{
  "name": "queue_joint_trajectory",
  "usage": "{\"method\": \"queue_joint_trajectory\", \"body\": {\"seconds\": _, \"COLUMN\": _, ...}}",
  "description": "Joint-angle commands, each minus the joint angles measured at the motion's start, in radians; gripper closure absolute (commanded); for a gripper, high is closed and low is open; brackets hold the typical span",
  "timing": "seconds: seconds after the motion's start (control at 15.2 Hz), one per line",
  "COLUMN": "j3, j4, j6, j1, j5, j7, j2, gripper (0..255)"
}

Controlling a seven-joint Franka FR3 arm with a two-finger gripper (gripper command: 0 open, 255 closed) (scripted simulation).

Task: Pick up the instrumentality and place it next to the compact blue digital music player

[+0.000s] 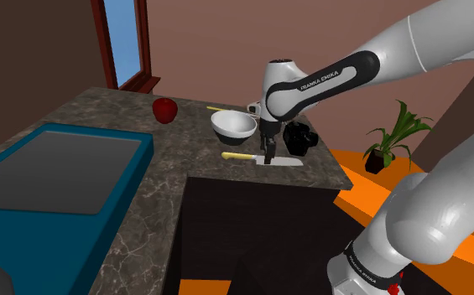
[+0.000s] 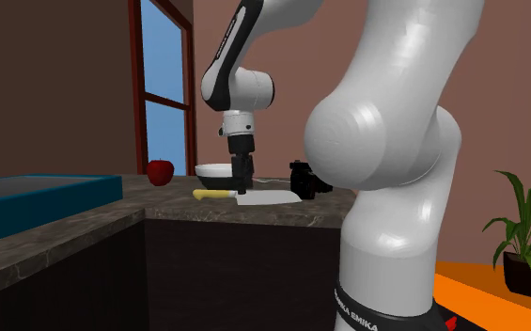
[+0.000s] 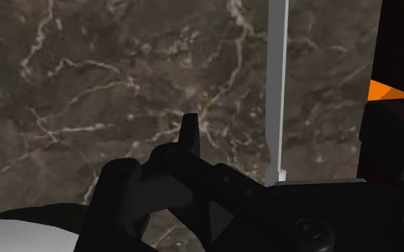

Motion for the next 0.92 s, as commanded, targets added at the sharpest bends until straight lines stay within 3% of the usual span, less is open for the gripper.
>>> {"method": "queue_joint_trajectory", "body": {"seconds": 0.0, "j3": -0.002, "j4": -0.018, "j6": 0.031, "j1": -0.001, "j5": -0.001, "j7": -0.001, "j2": 0.012, "gripper": 0}}
{"method": "queue_joint_trajectory", "body": {"seconds": 0.59, "j3": -0.003, "j4": -0.028, "j6": 0.054, "j1": -0.002, "j5": -0.002, "j7": -0.001, "j2": 0.025, "gripper": 0}}
{"method": "queue_joint_trajectory", "body": {"seconds": 0.66, "j3": -0.003, "j4": -0.028, "j6": 0.054, "j1": -0.002, "j5": -0.002, "j7": -0.001, "j2": 0.025, "gripper": 255}}
{"method": "queue_joint_trajectory", "body": {"seconds": 0.86, "j3": -0.003, "j4": -0.028, "j6": 0.054, "j1": -0.002, "j5": -0.002, "j7": -0.001, "j2": 0.025, "gripper": 255}}
